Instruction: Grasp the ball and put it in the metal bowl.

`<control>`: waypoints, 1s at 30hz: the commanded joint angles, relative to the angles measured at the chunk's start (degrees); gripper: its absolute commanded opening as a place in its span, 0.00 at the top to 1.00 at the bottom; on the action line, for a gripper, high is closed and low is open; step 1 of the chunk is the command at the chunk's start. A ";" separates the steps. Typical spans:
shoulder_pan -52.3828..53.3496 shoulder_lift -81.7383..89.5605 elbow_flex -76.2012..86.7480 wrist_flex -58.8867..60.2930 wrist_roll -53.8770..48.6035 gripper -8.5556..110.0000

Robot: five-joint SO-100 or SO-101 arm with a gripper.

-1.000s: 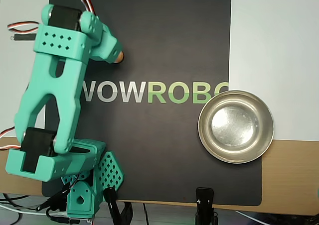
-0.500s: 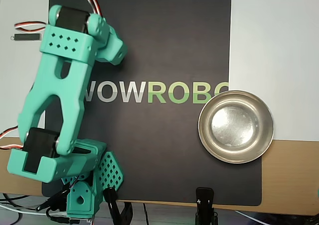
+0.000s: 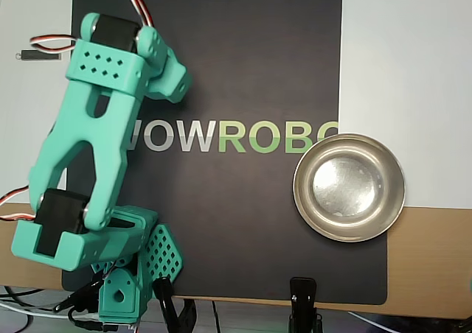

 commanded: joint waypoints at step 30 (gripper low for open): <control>3.43 0.26 4.39 -8.70 -0.70 0.56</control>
